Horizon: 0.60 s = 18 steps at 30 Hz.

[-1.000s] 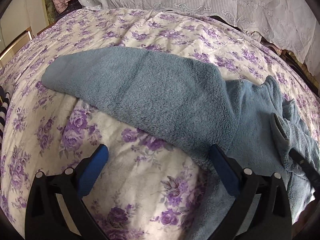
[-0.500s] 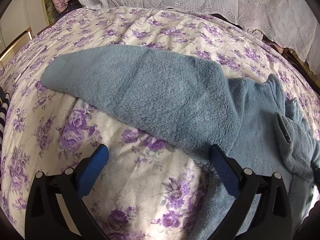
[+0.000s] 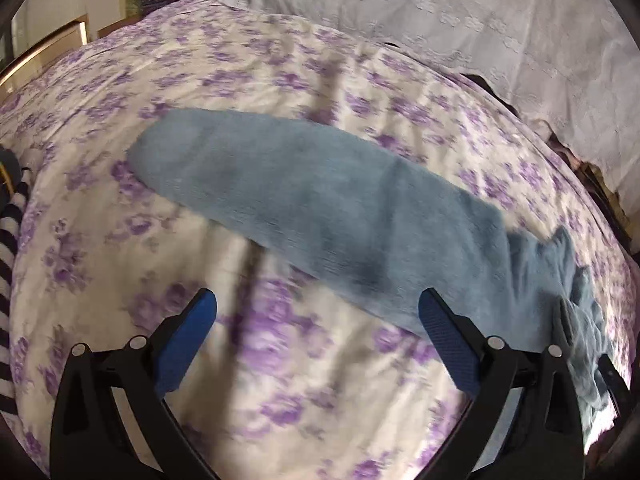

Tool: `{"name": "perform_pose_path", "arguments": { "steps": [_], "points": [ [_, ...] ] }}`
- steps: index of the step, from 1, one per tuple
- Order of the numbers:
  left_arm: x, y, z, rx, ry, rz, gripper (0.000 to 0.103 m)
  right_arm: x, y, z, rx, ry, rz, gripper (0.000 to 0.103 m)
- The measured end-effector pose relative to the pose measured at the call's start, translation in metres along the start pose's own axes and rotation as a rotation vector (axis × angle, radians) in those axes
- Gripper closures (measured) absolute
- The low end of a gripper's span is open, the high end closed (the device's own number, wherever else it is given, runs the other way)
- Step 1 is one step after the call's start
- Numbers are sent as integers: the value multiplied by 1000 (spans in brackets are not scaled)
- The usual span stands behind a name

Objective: Fold small clothes
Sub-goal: 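Lower the left tool onto the other sleeve cuff and close on it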

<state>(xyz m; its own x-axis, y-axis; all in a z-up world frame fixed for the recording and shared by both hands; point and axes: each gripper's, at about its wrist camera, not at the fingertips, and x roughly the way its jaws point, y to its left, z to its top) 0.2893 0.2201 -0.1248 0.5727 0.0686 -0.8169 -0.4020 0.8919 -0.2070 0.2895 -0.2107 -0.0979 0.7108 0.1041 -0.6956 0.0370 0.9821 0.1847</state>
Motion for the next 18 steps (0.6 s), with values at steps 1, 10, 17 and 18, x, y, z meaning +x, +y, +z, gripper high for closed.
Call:
{"name": "perform_pose_path", "arguments": {
  "steps": [1, 10, 17, 18],
  "points": [
    [2, 12, 5, -46, 0, 5, 4, -1, 12, -1, -20, -12, 21, 63],
    [37, 97, 46, -430, -8, -348, 4, 5, 43, -21, -127, 6, 102, 49],
    [54, 116, 58, -529, -22, -452, 31, -19, -15, -23, 30, -94, 107, 50],
    [56, 117, 57, -528, -8, -436, 48, -12, -22, -23, 65, -77, 115, 56]
  ]
}}
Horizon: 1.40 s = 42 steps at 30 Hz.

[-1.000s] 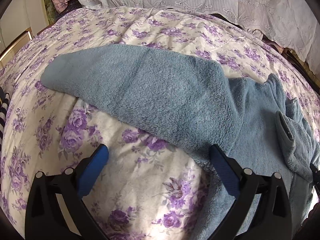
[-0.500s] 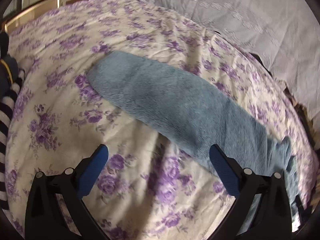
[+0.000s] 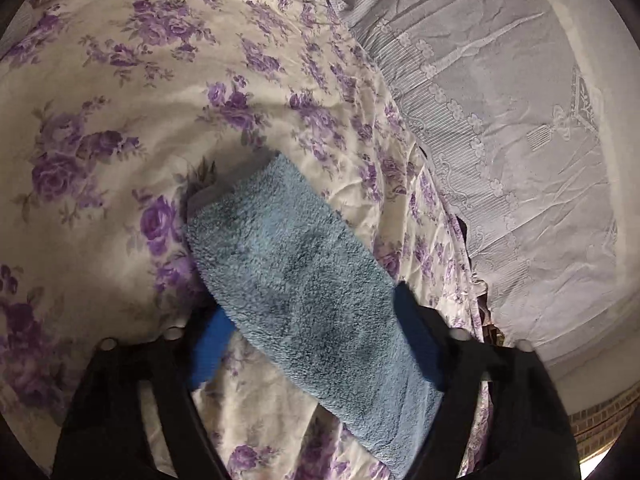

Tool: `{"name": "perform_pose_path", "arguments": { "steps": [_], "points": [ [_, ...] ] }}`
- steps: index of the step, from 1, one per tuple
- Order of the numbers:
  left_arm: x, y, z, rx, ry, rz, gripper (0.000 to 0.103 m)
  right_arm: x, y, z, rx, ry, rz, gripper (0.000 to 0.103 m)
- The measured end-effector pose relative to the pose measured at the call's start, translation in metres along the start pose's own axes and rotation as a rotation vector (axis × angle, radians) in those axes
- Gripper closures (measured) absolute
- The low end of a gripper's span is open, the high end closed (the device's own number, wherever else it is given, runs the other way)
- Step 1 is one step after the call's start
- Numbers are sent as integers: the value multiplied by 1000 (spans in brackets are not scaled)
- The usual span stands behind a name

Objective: Fold small clothes
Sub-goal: 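Lower the left tool onto the other sleeve cuff and close on it, then fold the held sleeve over the jacket front and open the left tool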

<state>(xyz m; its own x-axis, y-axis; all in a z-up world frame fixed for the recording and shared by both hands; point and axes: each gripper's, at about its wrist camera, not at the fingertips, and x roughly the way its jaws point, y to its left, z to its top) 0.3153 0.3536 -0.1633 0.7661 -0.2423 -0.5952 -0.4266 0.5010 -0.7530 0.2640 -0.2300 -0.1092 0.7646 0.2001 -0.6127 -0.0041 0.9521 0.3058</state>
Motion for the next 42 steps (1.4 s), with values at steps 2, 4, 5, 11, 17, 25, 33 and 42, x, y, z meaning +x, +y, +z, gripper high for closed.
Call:
{"name": "perform_pose_path", "arguments": {
  "steps": [2, 4, 5, 11, 17, 25, 33, 42],
  "points": [
    [1, 4, 1, -7, 8, 16, 72, 6, -10, 0, 53, 30, 27, 62],
    [3, 5, 1, -2, 28, 13, 92, 5, -15, 0, 77, 18, 40, 63],
    [2, 3, 0, 5, 29, 18, 92, 2, -14, 0, 79, 4, 42, 63],
    [-19, -51, -24, 253, -55, 133, 94, -2, -12, 1, 72, -6, 54, 62],
    [-28, -105, -48, 419, -62, 192, 94, -15, -17, 8, 102, -6, 95, 62],
    [-41, -162, -82, 555, -65, 184, 94, -41, -43, 27, 20, -40, 26, 62],
    [-39, -225, -134, 701, -65, 181, 94, -50, -99, 26, 150, -55, 49, 61],
    [-31, -280, -196, 820, -47, 153, 94, -68, -110, 32, 189, -106, 103, 56]
  ]
}}
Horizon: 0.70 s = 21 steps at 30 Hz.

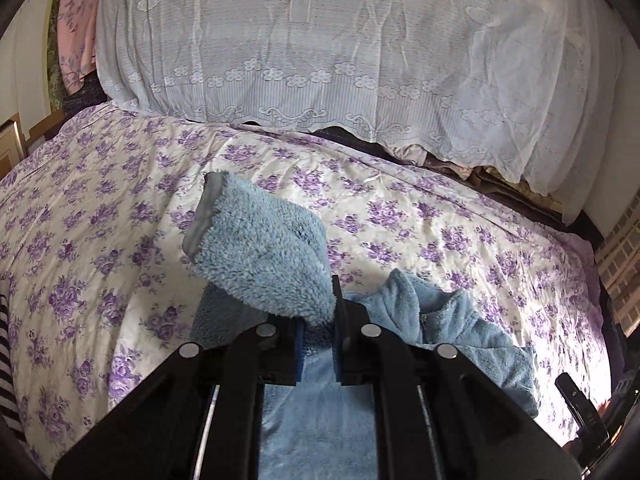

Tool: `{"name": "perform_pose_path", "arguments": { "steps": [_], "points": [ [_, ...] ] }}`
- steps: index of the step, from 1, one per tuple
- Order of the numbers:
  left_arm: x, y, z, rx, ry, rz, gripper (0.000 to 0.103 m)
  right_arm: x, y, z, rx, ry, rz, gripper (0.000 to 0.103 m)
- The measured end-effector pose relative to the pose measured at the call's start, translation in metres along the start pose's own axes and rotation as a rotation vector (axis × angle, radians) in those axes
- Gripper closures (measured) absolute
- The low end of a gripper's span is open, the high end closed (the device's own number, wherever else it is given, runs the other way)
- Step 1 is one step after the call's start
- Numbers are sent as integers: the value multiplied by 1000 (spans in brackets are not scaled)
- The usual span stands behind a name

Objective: Fold small clothes
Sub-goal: 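Fold the held sleeve over the jacket front and open the left tool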

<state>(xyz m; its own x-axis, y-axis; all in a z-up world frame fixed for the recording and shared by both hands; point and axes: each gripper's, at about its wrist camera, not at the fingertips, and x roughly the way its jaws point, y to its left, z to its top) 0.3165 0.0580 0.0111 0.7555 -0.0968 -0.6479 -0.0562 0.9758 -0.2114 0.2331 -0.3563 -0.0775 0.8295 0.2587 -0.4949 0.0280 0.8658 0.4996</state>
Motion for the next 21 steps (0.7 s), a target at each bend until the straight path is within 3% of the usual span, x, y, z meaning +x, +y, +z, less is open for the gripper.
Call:
{"name": "perform_pose_path", "arguments": {
  "steps": [11, 18, 20, 21],
  "points": [
    [14, -92, -22, 118, 33, -66, 94, -10, -13, 8, 68, -20, 17, 56],
    [40, -152, -67, 250, 104, -78, 91, -13, -23, 11, 103, -32, 15, 55],
    [56, -170, -92, 332, 156, -46, 60, -12, -25, 12, 108, -30, 11, 55],
    [61, -179, -105, 384, 168, -23, 36, -11, -26, 12, 108, -28, 7, 55]
  ]
}}
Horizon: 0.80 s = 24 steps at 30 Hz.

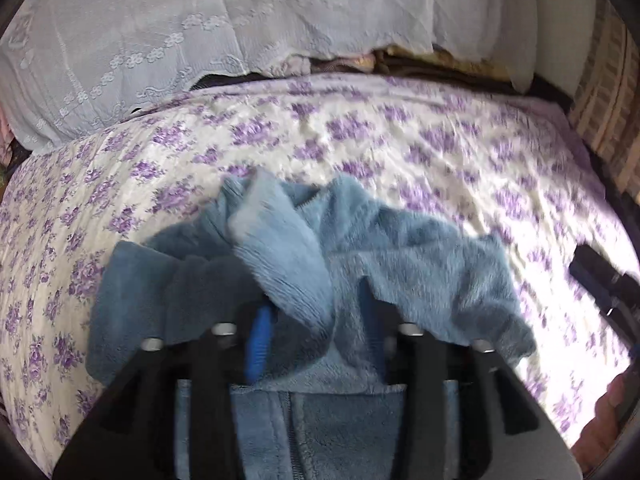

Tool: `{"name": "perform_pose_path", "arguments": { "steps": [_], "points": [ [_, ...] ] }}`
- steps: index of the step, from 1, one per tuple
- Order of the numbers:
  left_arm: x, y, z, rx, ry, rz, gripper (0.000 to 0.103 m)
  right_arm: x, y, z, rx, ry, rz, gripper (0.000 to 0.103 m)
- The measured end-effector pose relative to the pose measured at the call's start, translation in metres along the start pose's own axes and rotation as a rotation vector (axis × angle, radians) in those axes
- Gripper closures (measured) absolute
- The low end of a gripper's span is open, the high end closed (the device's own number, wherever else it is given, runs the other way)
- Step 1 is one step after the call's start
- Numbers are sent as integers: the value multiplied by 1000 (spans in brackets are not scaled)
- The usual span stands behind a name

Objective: Fold small clothes
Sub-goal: 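Fold the held sleeve over the jacket front and open the left tool, then move both tools to the jacket hem and close both on it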

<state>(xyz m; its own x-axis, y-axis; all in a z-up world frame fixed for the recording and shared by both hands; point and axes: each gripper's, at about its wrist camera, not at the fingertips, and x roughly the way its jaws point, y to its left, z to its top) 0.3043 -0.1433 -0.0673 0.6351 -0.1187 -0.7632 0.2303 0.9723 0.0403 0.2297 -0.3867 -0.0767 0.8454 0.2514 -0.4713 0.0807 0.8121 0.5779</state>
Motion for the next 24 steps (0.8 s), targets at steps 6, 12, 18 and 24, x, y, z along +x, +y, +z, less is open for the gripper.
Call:
{"name": "perform_pose_path", "arguments": {
  "steps": [6, 12, 18, 24],
  "points": [
    [-23, -19, -29, 177, -67, 38, 15, 11, -4, -2, -1, 27, -12, 55],
    [-55, 72, -33, 6, -160, 150, 6, 38, 10, -21, -3, 184, 116, 55],
    [-34, 156, -37, -183, -116, 230, 6, 86, 51, -44, 7, 368, 130, 55],
    [9, 177, -44, -208, -3, 290, 6, 111, 76, -58, -78, 328, 24, 94]
  ]
}}
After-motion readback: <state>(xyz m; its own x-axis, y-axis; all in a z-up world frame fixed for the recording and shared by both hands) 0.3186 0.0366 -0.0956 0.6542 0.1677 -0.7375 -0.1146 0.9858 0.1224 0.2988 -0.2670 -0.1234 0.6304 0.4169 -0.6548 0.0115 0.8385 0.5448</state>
